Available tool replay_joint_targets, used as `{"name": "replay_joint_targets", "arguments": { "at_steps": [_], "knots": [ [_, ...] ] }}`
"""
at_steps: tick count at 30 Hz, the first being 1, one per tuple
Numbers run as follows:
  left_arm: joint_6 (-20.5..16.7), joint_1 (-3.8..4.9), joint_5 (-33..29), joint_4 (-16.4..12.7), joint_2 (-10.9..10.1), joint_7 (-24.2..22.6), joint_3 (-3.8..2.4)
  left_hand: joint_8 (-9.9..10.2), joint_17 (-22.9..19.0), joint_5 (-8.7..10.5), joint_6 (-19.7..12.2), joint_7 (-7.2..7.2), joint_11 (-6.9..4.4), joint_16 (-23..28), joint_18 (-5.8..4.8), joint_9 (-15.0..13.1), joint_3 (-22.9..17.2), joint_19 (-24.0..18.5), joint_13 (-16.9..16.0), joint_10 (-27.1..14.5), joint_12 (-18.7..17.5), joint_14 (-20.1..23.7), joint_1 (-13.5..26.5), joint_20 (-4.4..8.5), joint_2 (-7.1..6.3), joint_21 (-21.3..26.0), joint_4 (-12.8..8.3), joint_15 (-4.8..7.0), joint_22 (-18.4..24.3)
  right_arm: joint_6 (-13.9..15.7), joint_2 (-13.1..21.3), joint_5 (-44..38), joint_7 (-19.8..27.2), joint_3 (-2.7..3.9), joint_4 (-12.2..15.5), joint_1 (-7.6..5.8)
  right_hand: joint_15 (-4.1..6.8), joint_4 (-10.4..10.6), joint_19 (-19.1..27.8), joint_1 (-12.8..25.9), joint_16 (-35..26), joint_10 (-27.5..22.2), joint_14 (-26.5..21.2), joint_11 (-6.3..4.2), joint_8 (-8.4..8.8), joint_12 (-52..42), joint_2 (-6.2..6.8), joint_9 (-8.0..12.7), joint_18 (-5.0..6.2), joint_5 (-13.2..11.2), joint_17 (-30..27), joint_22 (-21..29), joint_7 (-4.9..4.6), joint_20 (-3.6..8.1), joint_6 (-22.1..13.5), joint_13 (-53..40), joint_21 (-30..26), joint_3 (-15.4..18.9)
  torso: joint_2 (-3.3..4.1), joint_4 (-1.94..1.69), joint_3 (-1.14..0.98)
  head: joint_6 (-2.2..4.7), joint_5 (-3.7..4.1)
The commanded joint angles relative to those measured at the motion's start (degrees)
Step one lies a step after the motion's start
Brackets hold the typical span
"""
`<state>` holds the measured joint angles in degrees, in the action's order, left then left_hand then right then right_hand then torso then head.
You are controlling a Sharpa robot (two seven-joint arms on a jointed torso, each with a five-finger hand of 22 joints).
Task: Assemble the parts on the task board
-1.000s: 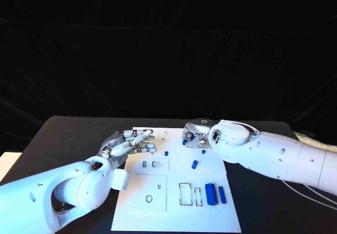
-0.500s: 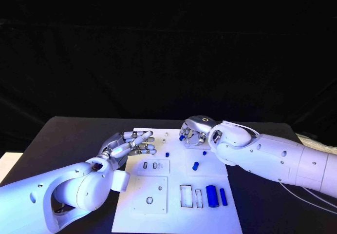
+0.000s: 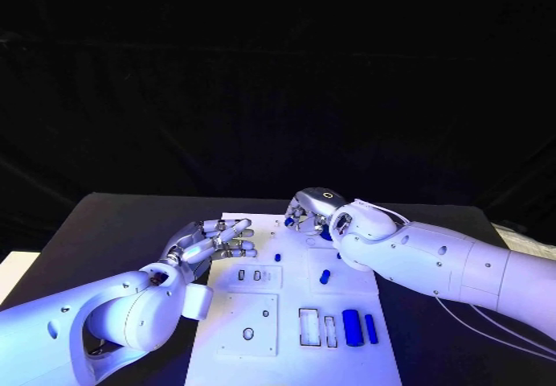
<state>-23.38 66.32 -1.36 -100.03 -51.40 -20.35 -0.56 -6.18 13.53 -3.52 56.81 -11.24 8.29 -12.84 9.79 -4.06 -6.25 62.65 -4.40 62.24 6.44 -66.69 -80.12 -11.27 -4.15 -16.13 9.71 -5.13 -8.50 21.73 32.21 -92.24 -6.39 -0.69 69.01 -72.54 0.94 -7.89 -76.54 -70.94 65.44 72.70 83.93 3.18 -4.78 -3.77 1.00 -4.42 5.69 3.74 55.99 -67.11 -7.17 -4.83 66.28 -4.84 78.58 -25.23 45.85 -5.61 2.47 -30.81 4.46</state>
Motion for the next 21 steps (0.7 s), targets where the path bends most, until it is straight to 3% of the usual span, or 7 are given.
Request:
{"name": "replay_joint_targets", "arguments": {
  "at_steps": [1,4,13,21],
  "knots": [
    [1.24,0.16,-0.17,-0.19,0.04,-0.16,-0.05,0.32,0.05,0.19,-0.15,-0.26,0.12,0.24,0.47,0.09,-0.05,0.32,0.09,-0.15,-0.21,0.11,0.69,0.12,0.09,0.27,-0.41,-0.16,-0.01,1.22,-1.11,0.24,-1.13,0.02,-1.31,-0.04,0.21,0.41,-0.33,0.39,0.37,-0.42,1.42,0.26,0.24,0.22,0.09,-0.86,-1.07,-0.18,0.07,-0.09,0.10,-0.19,-0.07,0.08,0.38,-0.13,0.21,-0.36,0.14,0.03,0.24],
    [1.27,0.23,-0.17,-0.19,0.07,-0.14,-0.05,0.32,0.05,0.19,-0.15,-0.26,0.12,0.24,0.47,0.09,-0.05,0.32,0.09,-0.15,-0.21,0.11,0.69,0.12,0.09,0.27,-0.41,-0.16,-0.01,1.23,-2.08,0.24,-1.32,0.02,-2.34,-0.04,0.21,0.42,-0.33,0.39,0.38,-0.44,1.42,0.27,0.25,0.22,0.10,-0.86,-1.07,-0.18,0.08,-0.10,0.09,-0.20,-0.09,0.08,0.39,-0.14,0.30,-0.51,0.21,0.06,0.31],
    [1.40,0.33,-0.17,-0.10,0.16,-0.04,-0.05,0.32,0.05,0.19,-0.15,-0.26,0.12,0.24,0.47,0.09,-0.05,0.32,0.09,-0.15,-0.21,0.11,0.69,0.12,0.09,0.27,-0.41,-0.16,-0.01,1.51,-3.53,0.19,-1.90,0.02,-3.68,-0.05,0.20,0.45,-0.33,0.38,0.41,-0.49,1.42,0.28,0.28,0.24,0.12,-0.86,-1.07,-0.18,0.11,-0.13,0.08,-0.20,-0.13,0.10,0.40,-0.17,0.36,-0.37,0.20,0.05,0.19],
    [1.46,0.38,-0.17,-0.10,0.18,0.06,-0.05,0.32,0.05,0.19,-0.15,-0.26,0.12,0.24,0.47,0.09,-0.05,0.32,0.09,-0.15,-0.21,0.11,0.69,0.12,0.09,0.27,-0.41,-0.16,-0.01,-0.39,-4.17,0.07,-2.35,0.02,-4.19,-0.06,0.15,0.61,-0.30,0.39,0.44,-0.71,1.39,0.36,0.40,0.26,0.28,-0.84,-1.07,-0.18,0.10,-0.16,-0.01,-0.24,-0.27,0.14,0.44,-0.24,0.44,-0.38,0.23,0.09,0.18]
  ]
}}
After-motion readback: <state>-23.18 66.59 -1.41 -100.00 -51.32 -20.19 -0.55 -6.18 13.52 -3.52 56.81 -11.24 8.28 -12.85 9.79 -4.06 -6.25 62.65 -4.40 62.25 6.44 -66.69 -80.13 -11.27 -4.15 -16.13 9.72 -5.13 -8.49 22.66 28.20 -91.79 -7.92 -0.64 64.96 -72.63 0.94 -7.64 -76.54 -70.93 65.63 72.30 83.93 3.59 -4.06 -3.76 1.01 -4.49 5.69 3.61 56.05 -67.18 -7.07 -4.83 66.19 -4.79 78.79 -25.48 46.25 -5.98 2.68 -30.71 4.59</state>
